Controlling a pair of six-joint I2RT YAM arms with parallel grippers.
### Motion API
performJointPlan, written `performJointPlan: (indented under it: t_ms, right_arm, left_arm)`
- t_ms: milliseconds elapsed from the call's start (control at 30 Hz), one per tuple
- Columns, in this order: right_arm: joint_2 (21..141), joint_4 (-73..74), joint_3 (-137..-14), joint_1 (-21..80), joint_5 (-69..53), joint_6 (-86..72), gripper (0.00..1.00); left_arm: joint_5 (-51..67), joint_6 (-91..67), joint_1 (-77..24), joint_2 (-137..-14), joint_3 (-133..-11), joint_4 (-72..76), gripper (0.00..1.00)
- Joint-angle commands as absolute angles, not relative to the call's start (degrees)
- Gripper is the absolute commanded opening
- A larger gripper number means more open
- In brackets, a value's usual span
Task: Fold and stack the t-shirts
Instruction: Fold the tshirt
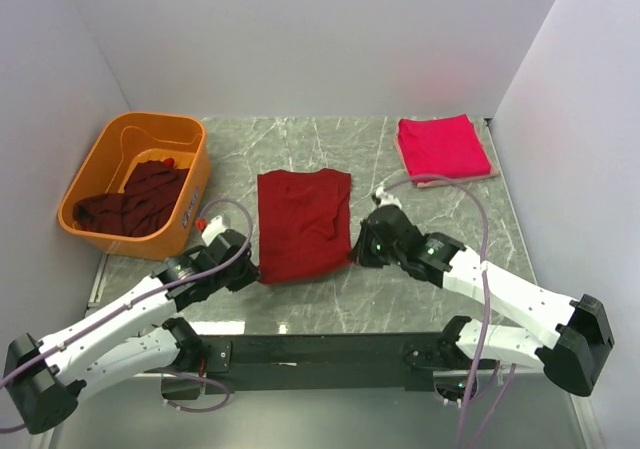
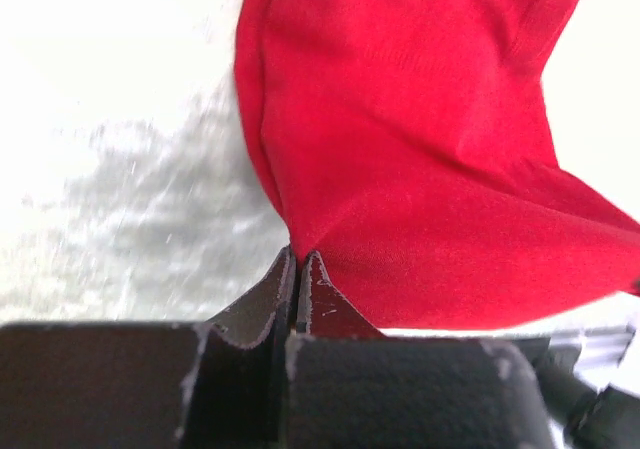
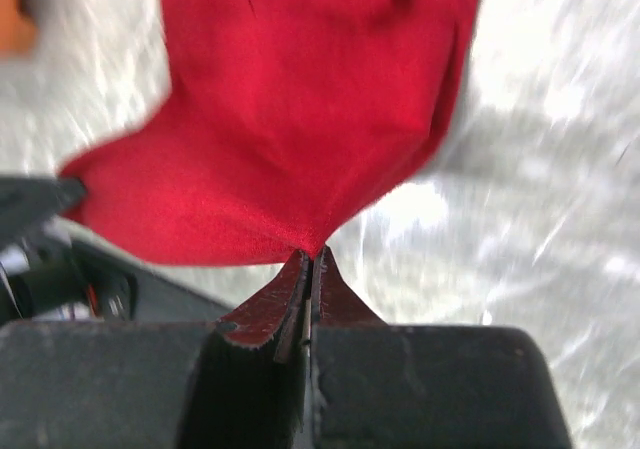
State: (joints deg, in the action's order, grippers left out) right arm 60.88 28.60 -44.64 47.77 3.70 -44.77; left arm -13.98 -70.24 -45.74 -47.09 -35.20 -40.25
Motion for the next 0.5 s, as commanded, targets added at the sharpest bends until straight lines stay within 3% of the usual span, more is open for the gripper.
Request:
performJointPlan:
  t_ms: [0,133,467]
  right_arm:
    - [63.27,26.98,-50.62,44.57,10.19,-40.52,0.00]
    - [65.21,27.33,-53.34,41.14,9.76,-38.41,0.00]
    - [71.53,25.93,-60.55,34.37,5.19,-33.93,0.00]
  left_arm:
    - [-21.35,-67.86,-45.70,-50.00,-40.16,-37.19,0.01]
    - [-25.57,-65.75,-44.13,-54.66,-45.42,-35.69,0.01]
    - [-23.20,-56.97,-35.07,-65.03,-55.10,-29.89,0.01]
